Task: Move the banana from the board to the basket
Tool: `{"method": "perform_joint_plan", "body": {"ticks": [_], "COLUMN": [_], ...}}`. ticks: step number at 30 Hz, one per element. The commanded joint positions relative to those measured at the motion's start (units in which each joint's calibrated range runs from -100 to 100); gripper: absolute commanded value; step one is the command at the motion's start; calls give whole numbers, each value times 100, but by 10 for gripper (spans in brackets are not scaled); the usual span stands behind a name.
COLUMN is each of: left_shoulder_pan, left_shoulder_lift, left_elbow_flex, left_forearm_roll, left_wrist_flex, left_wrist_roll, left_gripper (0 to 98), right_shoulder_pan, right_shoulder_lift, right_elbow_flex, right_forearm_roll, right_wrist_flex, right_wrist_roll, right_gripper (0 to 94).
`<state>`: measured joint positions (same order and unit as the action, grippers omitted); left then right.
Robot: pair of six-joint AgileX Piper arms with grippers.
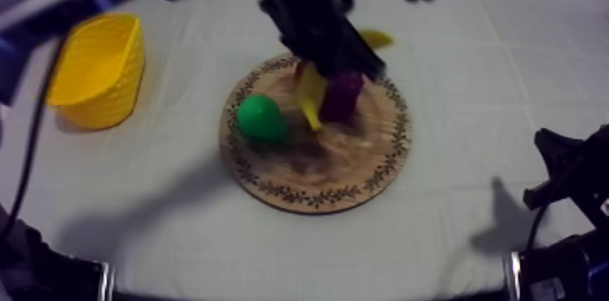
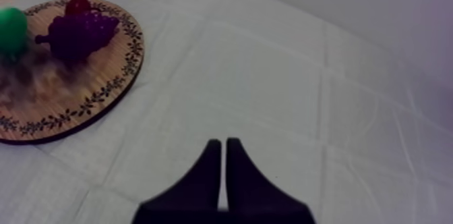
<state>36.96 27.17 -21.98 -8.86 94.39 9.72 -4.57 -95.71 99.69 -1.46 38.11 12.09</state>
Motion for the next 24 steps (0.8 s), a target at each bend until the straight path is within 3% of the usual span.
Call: {"method": "perform_joint_plan", "body": {"ticks": [1,14,24], "left_shoulder_pan": [-342,-2663,-4058], "left_shoulder_lift": [-997,-2890,-2514], "left_elbow_flex": [576,2337,2391], "left_forearm_roll": [-33,-112,-130], "left_wrist_flex": [-38,-671,-969], "left_wrist_roll": [1,-446,-717], "left_gripper": [231,247,233], "right_shoulder_pan": [-3,-3,-3], "right_shoulder_lift": [-4,-4,-4], "right_elbow_flex": [-3,-3,-3], "right_forearm_roll": [-3,-3,-3], "right_wrist_flex": [3,3,3], "right_wrist_roll": [1,0,0], "right_gripper": [5,5,5]}}
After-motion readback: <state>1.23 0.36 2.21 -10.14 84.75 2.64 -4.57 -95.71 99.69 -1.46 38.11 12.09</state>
